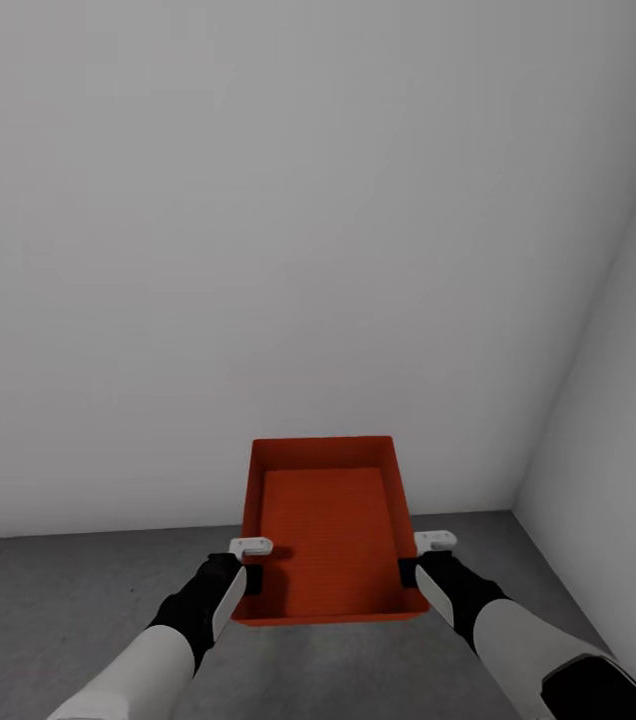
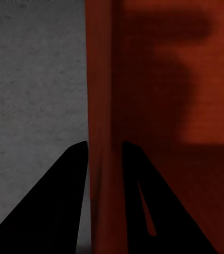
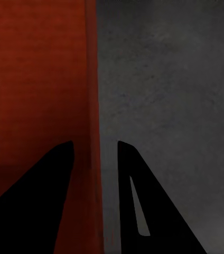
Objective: Move the two storage containers from the living room to the garage. In the garage, place one container on the floor and stack the other container on top of it (either order is fine).
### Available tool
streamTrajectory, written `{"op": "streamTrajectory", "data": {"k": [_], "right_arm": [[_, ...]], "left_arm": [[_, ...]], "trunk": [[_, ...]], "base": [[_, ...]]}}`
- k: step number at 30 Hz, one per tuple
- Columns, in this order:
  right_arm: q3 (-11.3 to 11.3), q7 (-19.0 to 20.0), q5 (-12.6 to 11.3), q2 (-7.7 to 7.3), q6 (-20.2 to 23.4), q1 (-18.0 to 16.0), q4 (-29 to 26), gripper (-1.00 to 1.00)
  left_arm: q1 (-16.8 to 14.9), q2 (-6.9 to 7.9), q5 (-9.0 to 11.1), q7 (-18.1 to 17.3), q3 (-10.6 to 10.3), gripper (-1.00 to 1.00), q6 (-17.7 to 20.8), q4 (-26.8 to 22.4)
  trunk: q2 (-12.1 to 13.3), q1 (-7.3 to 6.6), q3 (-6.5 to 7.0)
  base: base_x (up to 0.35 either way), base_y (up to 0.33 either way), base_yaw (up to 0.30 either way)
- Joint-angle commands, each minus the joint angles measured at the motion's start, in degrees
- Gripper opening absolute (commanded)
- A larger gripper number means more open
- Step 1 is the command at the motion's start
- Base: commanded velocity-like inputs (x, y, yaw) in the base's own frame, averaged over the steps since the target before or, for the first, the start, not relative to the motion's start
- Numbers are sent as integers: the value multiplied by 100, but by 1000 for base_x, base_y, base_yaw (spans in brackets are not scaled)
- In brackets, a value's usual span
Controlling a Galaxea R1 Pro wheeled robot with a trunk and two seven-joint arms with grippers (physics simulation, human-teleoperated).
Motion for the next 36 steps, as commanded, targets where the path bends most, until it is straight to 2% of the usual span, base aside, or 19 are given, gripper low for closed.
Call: {"op": "streamTrajectory", "data": {"k": [1,20,21,36], "right_arm": [[81,-64,-90,-39,3,-10,-37,-100],[-675,-143,740,200,-1,-10,-19,-100],[1310,-261,-1450,-139,-1,-10,-38,-100],[1309,-261,-1450,-146,-9,-10,-38,-100]], "left_arm": [[0,28,38,49,-12,-100,33,11],[0,28,-752,-386,710,-100,-14,11],[0,170,759,342,-649,-100,33,11],[0,170,757,341,-648,-100,33,11]], "trunk": [[-8,1,-9],[-8,1,-9],[-8,1,-9],[-8,1,-9]], "base": [[0,0,0],[0,0,7],[0,0,4],[0,0,133]]}}
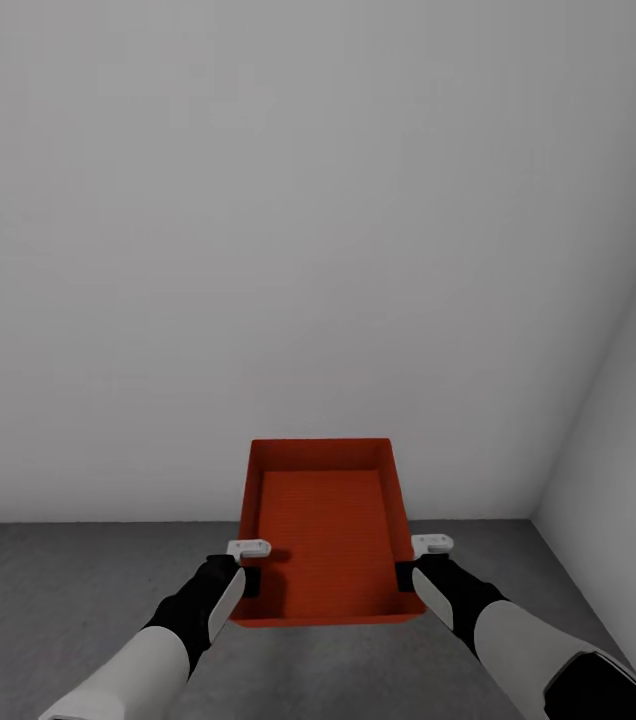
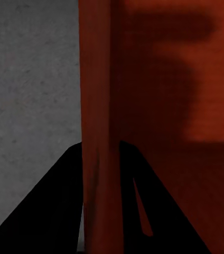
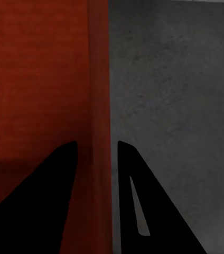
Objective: Move the two storage containers from the living room to the garage. In the garage, place one container on the floor and stack the other container on top of it (either order is fine).
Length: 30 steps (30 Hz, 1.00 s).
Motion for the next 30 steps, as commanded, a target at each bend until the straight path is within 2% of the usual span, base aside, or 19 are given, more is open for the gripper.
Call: {"op": "streamTrajectory", "data": {"k": [1,30], "right_arm": [[142,-93,-172,-72,27,-3,-6,-100],[142,-93,-172,-81,33,-3,-6,-100]], "left_arm": [[-8,15,53,95,-54,-100,19,-23],[-8,13,62,66,-67,-100,46,-35]], "trunk": [[-8,1,-9],[-8,1,-9]], "base": [[0,0,13],[0,0,10]]}}
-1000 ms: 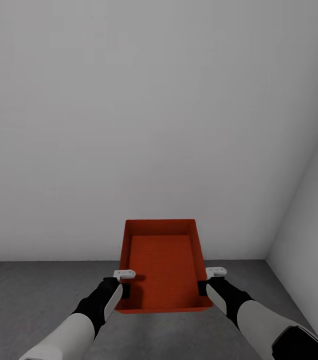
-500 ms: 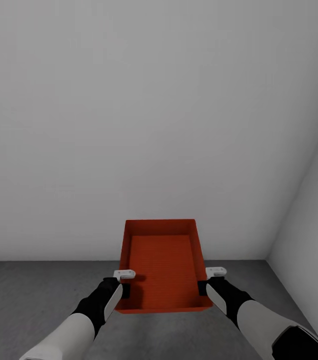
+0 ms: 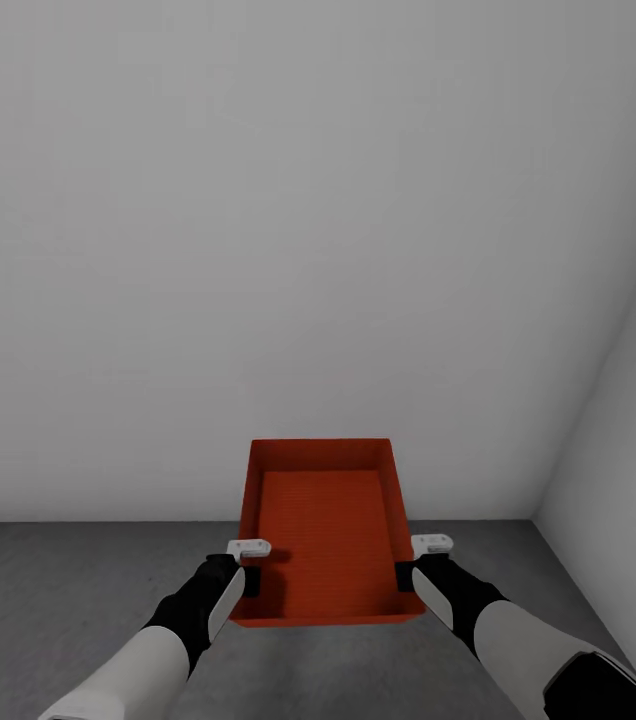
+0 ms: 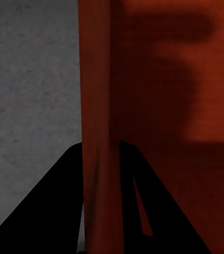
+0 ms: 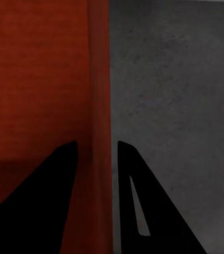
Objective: Move the two storage containers from the living room to the garage. In the garage, place one container on the floor and stack the other container on top of it (either order is fine).
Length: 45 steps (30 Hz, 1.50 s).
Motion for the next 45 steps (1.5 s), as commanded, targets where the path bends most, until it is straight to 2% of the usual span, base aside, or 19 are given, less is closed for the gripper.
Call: {"op": "streamTrajectory", "data": {"k": [1,15,18,29,45], "right_arm": [[151,-93,-165,-84,23,-4,-7,-100],[151,-93,-165,-84,23,-4,-5,-100],[151,-93,-165,-87,26,-4,-6,-100],[151,-93,-165,-86,27,-4,-7,-100],[151,-93,-165,-93,-5,-4,-6,-100]], "left_arm": [[-7,12,119,96,-89,-100,7,-16],[-7,12,132,83,-70,-100,35,-14],[-8,12,133,87,-53,-100,50,-14],[-7,12,133,93,-48,-100,54,-13],[-7,12,133,97,-32,-100,54,-9]], "trunk": [[-48,23,-27],[-610,331,-278],[-610,331,-278],[-1051,572,-477],[-1692,924,-899]], "base": [[0,0,0],[0,0,0],[0,0,0],[0,0,0],[0,0,0]]}}
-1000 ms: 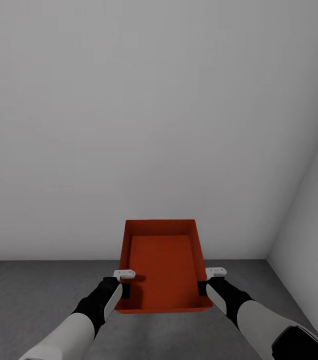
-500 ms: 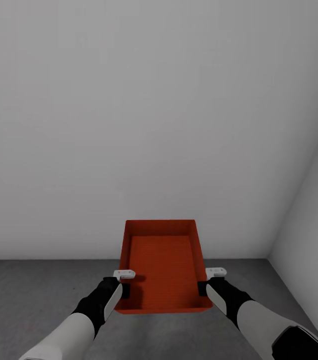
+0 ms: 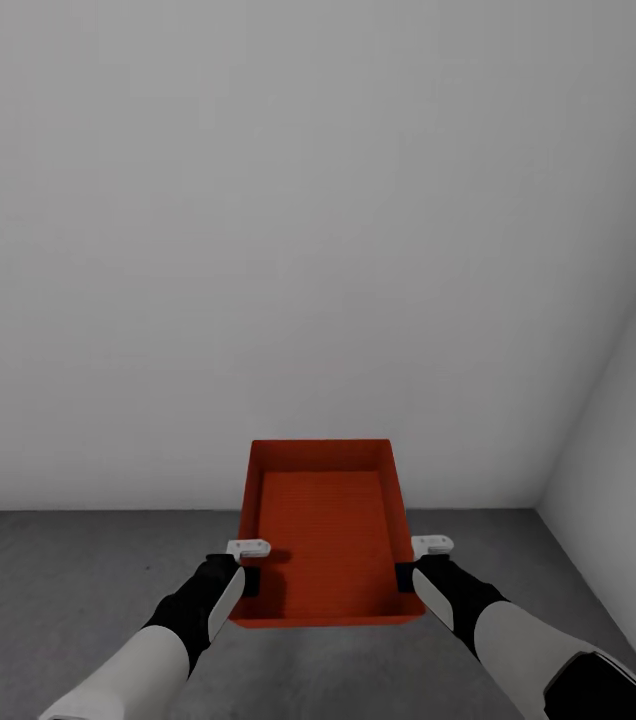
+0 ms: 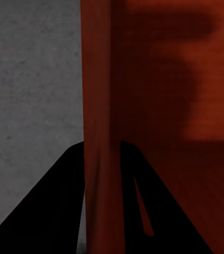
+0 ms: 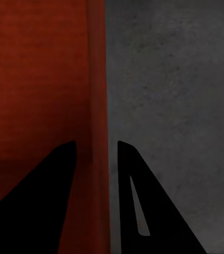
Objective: Move the two storage containers from the living room to the garage. In the garage, place one container on the floor and stack the other container on top of it (either order is fine).
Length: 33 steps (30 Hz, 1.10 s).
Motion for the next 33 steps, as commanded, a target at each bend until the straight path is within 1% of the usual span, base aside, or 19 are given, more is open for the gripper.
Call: {"op": "streamTrajectory", "data": {"k": [1,33], "right_arm": [[99,-97,-80,-88,14,-6,-29,-100],[99,-97,-80,-88,24,-6,-23,-100]], "left_arm": [[-5,13,168,97,-56,-100,17,-4],[-6,13,168,97,-55,-100,17,-4]], "trunk": [[-47,23,-35],[-1331,726,-905]], "base": [[0,0,0],[0,0,0]]}}
